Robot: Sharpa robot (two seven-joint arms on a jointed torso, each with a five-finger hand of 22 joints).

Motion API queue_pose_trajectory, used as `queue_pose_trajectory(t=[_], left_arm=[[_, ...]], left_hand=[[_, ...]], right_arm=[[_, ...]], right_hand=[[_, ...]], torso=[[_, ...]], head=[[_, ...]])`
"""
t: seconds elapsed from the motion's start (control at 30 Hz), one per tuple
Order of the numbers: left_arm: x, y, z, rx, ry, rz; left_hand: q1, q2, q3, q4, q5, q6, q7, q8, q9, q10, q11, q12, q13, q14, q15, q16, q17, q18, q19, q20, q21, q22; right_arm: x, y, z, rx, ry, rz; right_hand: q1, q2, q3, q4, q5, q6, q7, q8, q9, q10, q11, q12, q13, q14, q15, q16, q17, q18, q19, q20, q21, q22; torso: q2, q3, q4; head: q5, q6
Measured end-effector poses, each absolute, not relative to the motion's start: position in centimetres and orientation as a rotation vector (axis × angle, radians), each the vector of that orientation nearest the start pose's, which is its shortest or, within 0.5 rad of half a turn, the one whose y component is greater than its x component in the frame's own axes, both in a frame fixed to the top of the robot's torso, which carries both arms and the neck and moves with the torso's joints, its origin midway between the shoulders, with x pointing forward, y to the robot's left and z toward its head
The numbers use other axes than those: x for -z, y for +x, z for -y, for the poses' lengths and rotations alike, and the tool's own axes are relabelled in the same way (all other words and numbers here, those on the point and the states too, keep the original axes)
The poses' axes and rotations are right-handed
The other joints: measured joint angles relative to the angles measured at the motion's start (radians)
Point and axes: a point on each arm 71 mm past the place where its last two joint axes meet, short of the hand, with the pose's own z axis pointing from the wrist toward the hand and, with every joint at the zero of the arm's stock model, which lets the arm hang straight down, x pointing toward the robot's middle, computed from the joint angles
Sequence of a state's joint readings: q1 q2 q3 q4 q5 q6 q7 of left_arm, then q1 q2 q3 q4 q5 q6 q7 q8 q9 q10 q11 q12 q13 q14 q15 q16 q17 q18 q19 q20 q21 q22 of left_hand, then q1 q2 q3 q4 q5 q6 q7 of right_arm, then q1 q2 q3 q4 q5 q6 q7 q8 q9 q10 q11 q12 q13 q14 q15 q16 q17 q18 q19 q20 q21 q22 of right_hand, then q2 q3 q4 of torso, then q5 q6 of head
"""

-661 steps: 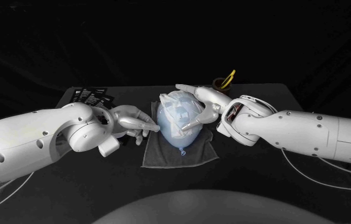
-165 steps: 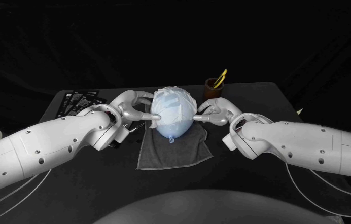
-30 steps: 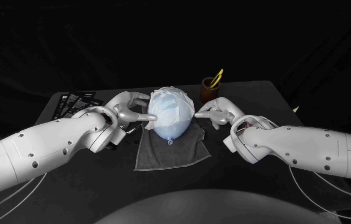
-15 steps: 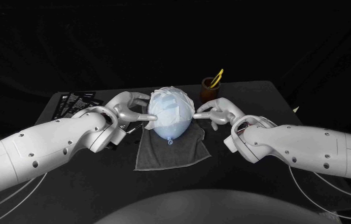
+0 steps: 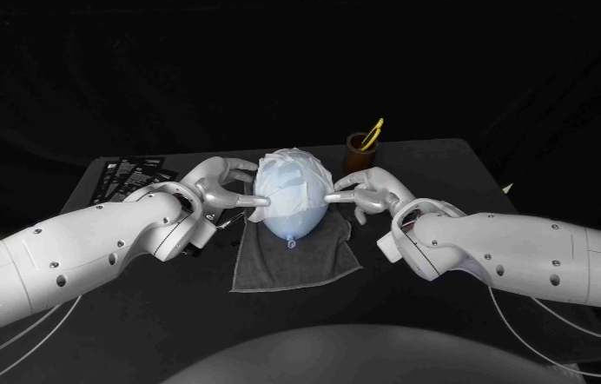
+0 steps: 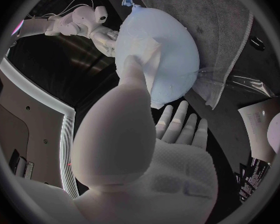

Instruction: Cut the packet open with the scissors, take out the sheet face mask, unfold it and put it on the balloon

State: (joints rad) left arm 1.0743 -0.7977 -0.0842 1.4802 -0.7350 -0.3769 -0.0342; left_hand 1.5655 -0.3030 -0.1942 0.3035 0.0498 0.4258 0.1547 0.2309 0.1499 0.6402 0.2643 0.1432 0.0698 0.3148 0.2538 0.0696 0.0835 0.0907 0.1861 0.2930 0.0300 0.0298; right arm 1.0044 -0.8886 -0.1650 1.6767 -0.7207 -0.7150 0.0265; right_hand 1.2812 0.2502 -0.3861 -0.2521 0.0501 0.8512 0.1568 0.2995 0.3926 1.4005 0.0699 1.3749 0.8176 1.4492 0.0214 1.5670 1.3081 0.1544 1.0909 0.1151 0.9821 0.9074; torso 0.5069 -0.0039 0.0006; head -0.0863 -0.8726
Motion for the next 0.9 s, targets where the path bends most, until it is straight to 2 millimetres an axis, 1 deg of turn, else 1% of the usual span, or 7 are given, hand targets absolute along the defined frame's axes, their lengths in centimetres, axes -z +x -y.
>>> queue_pose_trajectory(t=[0.07, 0.13, 0.23, 0.5, 0.57, 0.73, 0.9], left_arm=[[26.9, 46.0, -19.9, 0.954, -0.627, -1.907], [26.9, 46.0, -19.9, 0.954, -0.627, -1.907], [26.9, 46.0, -19.9, 0.954, -0.628, -1.907], [26.9, 46.0, -19.9, 0.954, -0.63, -1.907], [26.9, 46.0, -19.9, 0.955, -0.63, -1.907], [26.9, 45.9, -19.8, 0.957, -0.63, -1.908], [26.8, 45.9, -19.8, 0.958, -0.63, -1.909]], left_hand=[[0.0, 0.0, 0.0, 0.0, 0.0, 0.0, 0.0, 0.0, 0.0, 0.0, 0.0, 0.0, 0.0, 0.0, 0.0, 0.0, 0.0, 0.0, 0.0, 0.0, 0.0, 0.0], [0.0, 0.0, 0.0, 0.0, 0.0, 0.0, 0.0, 0.0, 0.0, 0.0, 0.0, 0.0, 0.0, 0.0, 0.0, 0.0, 0.0, 0.0, 0.0, 0.0, 0.0, 0.0], [0.0, 0.0, 0.0, 0.0, 0.0, 0.0, 0.0, 0.0, 0.0, 0.0, 0.0, 0.0, 0.0, 0.0, 0.0, 0.0, 0.0, 0.0, 0.0, 0.0, 0.0, 0.0], [0.0, 0.0, 0.0, 0.0, 0.0, 0.0, 0.0, 0.0, 0.0, 0.0, 0.0, 0.0, 0.0, -0.004, -0.004, 0.0, -0.001, 0.0, 0.0, 0.0, 0.0, 0.0], [0.0, 0.0, 0.0, 0.0, 0.0, 0.0, 0.0, 0.0, 0.0, 0.0, 0.0, 0.0, 0.0, -0.004, -0.003, 0.0, -0.001, 0.0, 0.0, 0.0, 0.0, 0.0], [0.0, 0.0, 0.0, 0.0, 0.0, 0.0, 0.0, 0.0, 0.0, 0.0, 0.0, 0.0, 0.0, -0.008, 0.0, 0.0, -0.001, 0.0, 0.0, 0.0, 0.0, 0.0], [0.0, 0.0, 0.0, 0.0, 0.0, 0.0, 0.0, 0.0, 0.0, 0.0, 0.0, 0.0, 0.0, -0.008, 0.0, 0.0, -0.001, 0.0, 0.0, 0.0, 0.0, 0.0]], right_arm=[[29.0, 39.7, 20.1, -0.917, 0.74, -1.747], [29.0, 39.6, 20.0, -0.927, 0.749, -1.744], [29.0, 39.5, 19.8, -0.945, 0.767, -1.737], [29.0, 39.7, 19.5, -0.963, 0.799, -1.72], [29.1, 39.7, 19.4, -0.962, 0.803, -1.717], [29.2, 39.9, 19.2, -0.95, 0.813, -1.707], [29.3, 40.1, 19.1, -0.928, 0.822, -1.696]], right_hand=[[0.018, 0.018, -0.003, -0.006, 0.0, 0.014, -0.002, -0.002, 0.0, 0.0, 0.0, 0.003, 0.0, 0.0, 0.0, 0.0, 0.0, 0.0, 0.006, 0.005, 0.007, 0.005], [0.039, 0.039, 0.008, -0.023, 0.0, 0.034, -0.005, -0.006, -0.002, 0.0, 0.0, 0.003, 0.0, 0.0, 0.0, 0.0, 0.0, 0.0, 0.016, -0.001, 0.019, 0.016], [0.058, 0.053, 0.042, -0.033, 0.0, 0.068, -0.014, -0.014, -0.008, 0.005, 0.005, 0.003, 0.0, 0.0, 0.0, 0.0, 0.0, -0.001, 0.024, -0.006, 0.029, 0.027], [0.091, 0.047, 0.103, -0.034, 0.0, 0.124, -0.032, -0.031, -0.022, 0.007, 0.007, 0.003, 0.0, -0.006, -0.006, -0.001, -0.001, -0.009, 0.032, -0.015, 0.038, 0.041], [0.096, 0.044, 0.124, -0.035, 0.0, 0.156, -0.042, -0.031, -0.023, 0.008, 0.008, 0.003, 0.0, -0.01, -0.009, -0.003, -0.001, -0.014, 0.04, -0.022, 0.05, 0.051], [0.107, 0.04, 0.14, -0.037, 0.0, 0.193, -0.062, -0.032, -0.023, 0.008, 0.008, 0.003, -0.001, -0.012, -0.012, 0.0, -0.001, -0.024, 0.054, -0.036, 0.062, 0.067], [0.109, 0.039, 0.145, -0.037, 0.0, 0.202, -0.066, -0.026, -0.022, 0.008, 0.008, 0.003, -0.002, -0.013, -0.013, 0.0, 0.0, -0.027, 0.058, -0.04, 0.069, 0.075]], torso=[[0.0, -0.0006, -0.0002], [0.0, -0.0008, -0.0003], [0.0, -0.0008, -0.0003], [0.0, -0.0008, -0.0004], [0.0, -0.0007, -0.0004], [0.0, -0.0008, -0.0003], [0.0, -0.0007, -0.0002]], head=[[0.001, 0.0], [0.001, 0.0], [0.002, 0.0], [0.002, 0.0], [0.001, 0.0], [-0.004, 0.0], [-0.006, 0.0]])
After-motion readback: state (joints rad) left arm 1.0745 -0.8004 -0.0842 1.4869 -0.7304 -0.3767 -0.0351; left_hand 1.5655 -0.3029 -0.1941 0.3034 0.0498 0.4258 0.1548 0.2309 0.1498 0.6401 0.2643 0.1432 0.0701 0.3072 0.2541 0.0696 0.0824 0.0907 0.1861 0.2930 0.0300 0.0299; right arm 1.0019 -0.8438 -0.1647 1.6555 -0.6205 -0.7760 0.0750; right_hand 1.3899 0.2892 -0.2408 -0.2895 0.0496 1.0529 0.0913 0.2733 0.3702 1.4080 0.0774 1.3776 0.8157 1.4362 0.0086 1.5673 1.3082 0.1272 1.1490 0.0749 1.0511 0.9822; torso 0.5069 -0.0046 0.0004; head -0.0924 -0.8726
